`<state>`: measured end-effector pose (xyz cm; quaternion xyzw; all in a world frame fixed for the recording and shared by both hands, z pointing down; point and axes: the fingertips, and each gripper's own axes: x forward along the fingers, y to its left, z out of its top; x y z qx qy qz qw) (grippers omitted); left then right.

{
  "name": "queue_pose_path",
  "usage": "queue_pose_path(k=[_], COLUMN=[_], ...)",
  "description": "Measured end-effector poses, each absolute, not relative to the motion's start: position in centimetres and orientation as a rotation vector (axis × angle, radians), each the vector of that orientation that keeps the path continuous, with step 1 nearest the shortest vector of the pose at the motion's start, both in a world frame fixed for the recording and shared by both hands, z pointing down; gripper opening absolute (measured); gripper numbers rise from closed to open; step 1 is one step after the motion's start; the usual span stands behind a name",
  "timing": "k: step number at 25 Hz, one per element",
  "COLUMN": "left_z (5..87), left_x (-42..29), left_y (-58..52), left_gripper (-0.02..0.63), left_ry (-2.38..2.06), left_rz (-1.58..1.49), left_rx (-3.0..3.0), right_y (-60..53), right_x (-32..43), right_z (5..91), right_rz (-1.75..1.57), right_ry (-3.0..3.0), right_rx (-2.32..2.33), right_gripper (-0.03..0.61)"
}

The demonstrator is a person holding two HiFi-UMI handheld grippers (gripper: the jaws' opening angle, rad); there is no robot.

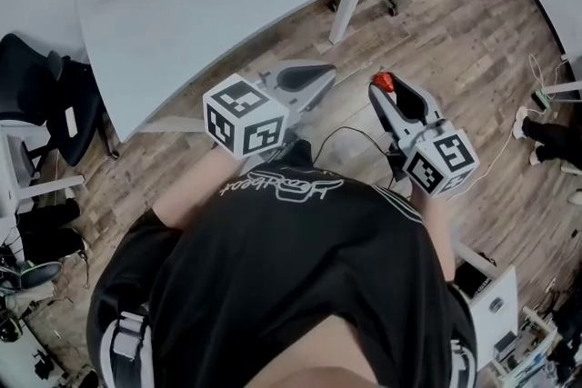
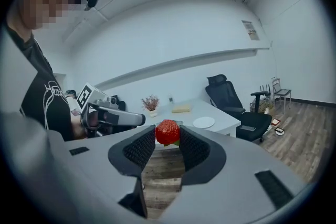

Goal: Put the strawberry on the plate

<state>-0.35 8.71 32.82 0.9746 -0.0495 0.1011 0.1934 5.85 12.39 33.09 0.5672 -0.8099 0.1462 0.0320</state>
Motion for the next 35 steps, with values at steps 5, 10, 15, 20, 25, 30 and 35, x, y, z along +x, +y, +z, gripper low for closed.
queue_pose_path(k=[5,10,15,20,25,30,35], left_z=[33.0,32.2,32.1,32.1,32.4,32.7,33.3], left_x=[1.3,1.6,2.1,2.3,2.6,3.4,4.2], left_y=[1.9,-3.2,-5.4,-6.5,-7.9,-10.1,-13.4], left_gripper=[0.006,0.006,0.006,0.006,0.006,0.006,0.006], left_ry=[-0.129,-0.135,-0.135,-0.163,-0.203,-0.259,-0.329], left_rz=[0.299,0.255,0.235,0.22,0.213,0.219,0.232], left_rx=[2.735,2.732,2.738,2.723,2.72,2.718,2.692], right_y=[5.4,0.6,-0.9,-1.7,-3.3,-6.1,-9.7], right_x=[7.6,8.2,8.5,8.9,9.4,10.2,11.7], right_z=[32.6,31.5,31.4,31.2,31.4,31.5,31.9], right_rz=[0.412,0.352,0.341,0.333,0.322,0.329,0.369], right_ry=[-2.458,-2.428,-2.405,-2.419,-2.449,-2.508,-2.56], right_rx=[1.744,1.737,1.74,1.723,1.689,1.648,1.599], right_gripper=[0.137,0.137,0.137,0.137,0.137,0.137,0.137])
